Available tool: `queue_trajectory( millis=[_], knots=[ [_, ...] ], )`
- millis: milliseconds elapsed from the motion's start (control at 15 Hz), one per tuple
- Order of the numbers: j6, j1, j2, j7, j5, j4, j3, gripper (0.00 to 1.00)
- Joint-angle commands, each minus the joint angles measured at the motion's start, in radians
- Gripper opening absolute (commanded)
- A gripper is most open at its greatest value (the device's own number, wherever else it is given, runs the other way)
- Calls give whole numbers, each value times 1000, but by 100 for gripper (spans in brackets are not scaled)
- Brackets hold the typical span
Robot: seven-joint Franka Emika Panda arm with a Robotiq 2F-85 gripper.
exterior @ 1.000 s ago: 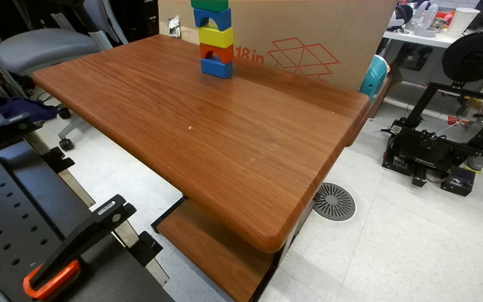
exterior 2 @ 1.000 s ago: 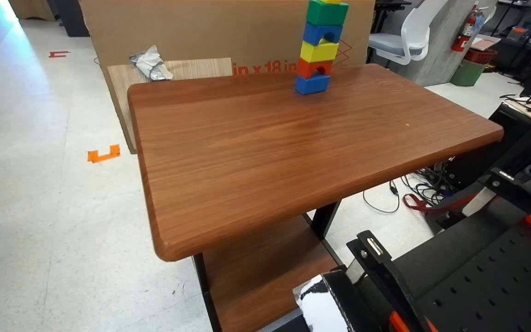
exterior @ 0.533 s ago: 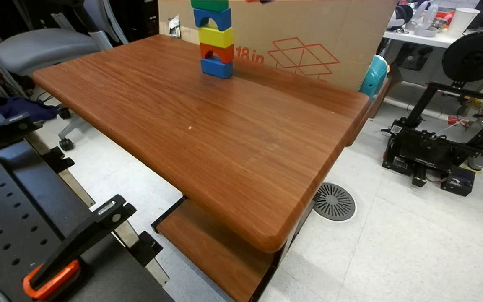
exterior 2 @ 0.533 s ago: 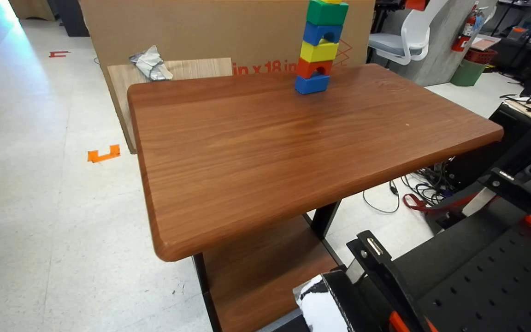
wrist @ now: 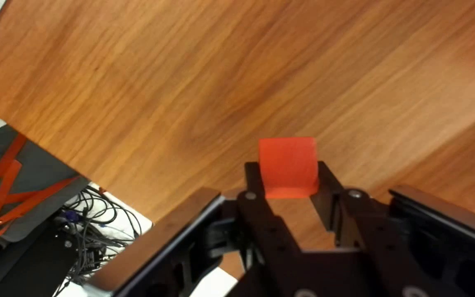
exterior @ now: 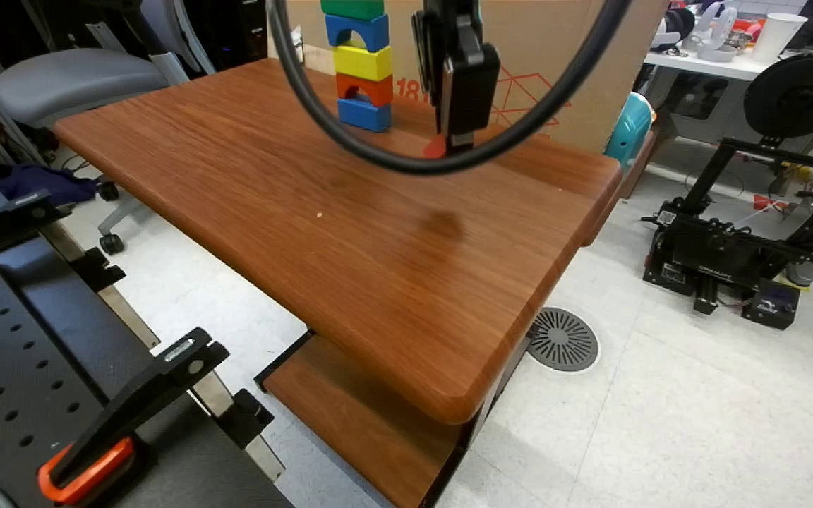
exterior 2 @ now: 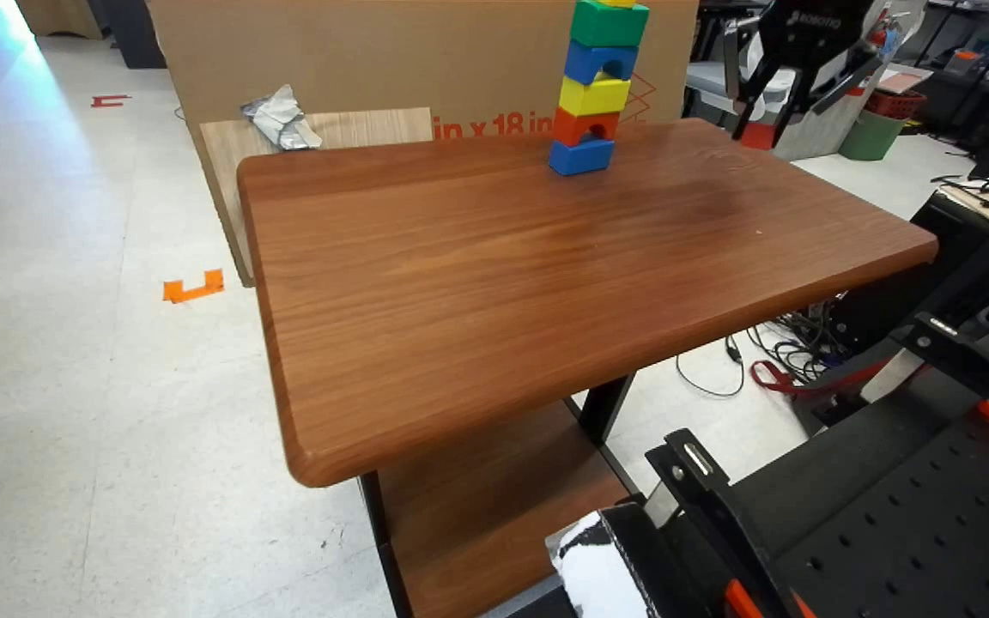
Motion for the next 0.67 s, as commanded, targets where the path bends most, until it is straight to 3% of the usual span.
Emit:
queue_trajectory(
  millis=[0,400,533,600],
  knots=[
    [2,45,105,47,13,70,-33,8],
    [2,73,132,56,7,70,-50,8],
    [4,81,121,58,4,59,-56,59],
    [11,86,100,58,3,43,-58,59]
  ],
)
